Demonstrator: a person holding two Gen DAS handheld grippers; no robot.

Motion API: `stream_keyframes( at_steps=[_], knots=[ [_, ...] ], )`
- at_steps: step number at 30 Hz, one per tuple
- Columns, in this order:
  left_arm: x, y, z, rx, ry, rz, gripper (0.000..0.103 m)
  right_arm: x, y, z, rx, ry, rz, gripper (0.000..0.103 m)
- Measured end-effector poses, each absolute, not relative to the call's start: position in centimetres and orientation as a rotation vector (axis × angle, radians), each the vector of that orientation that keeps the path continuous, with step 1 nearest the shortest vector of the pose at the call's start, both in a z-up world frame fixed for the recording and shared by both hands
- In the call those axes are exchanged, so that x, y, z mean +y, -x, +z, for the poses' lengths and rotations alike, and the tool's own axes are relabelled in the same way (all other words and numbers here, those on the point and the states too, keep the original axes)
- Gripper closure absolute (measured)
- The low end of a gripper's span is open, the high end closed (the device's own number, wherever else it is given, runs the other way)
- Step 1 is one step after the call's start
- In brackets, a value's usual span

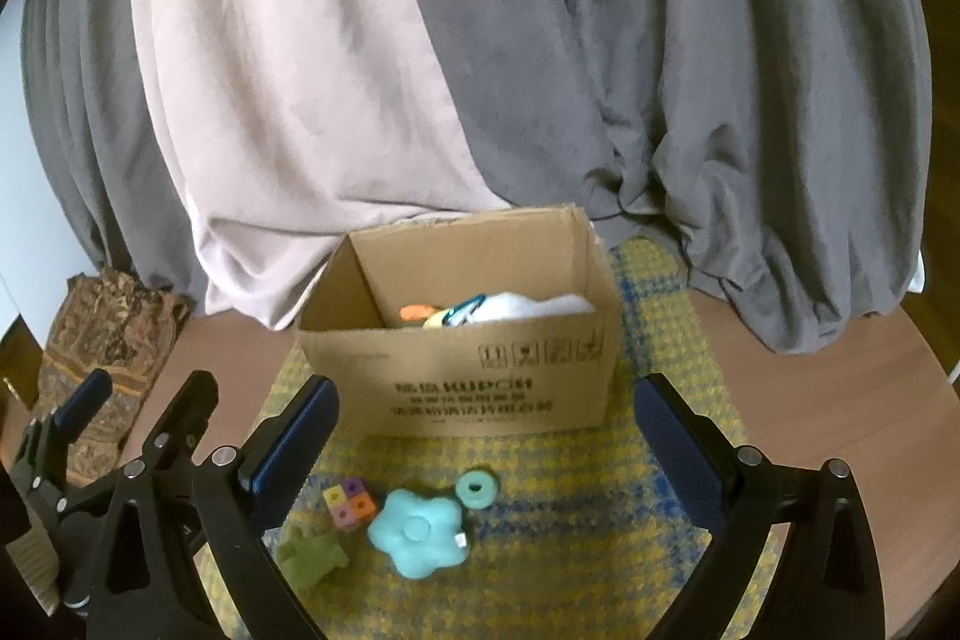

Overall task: Organize objects
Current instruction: 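Lift both open grippers out of the box and back over the table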

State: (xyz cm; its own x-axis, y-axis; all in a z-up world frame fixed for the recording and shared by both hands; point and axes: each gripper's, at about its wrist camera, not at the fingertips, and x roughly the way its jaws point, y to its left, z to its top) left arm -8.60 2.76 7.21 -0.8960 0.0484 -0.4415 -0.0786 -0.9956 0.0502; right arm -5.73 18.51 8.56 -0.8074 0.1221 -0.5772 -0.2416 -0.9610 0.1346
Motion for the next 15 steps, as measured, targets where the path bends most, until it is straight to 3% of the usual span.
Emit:
stream_keyframes(
  at_steps=[15],
  knots=[
    [1.6, 7.1, 3.2, 0.115, 0.767, 2.994, 0.004, 17.5, 4.3, 4.9, 0.303, 0.922, 2.775, 0.004]
  ],
)
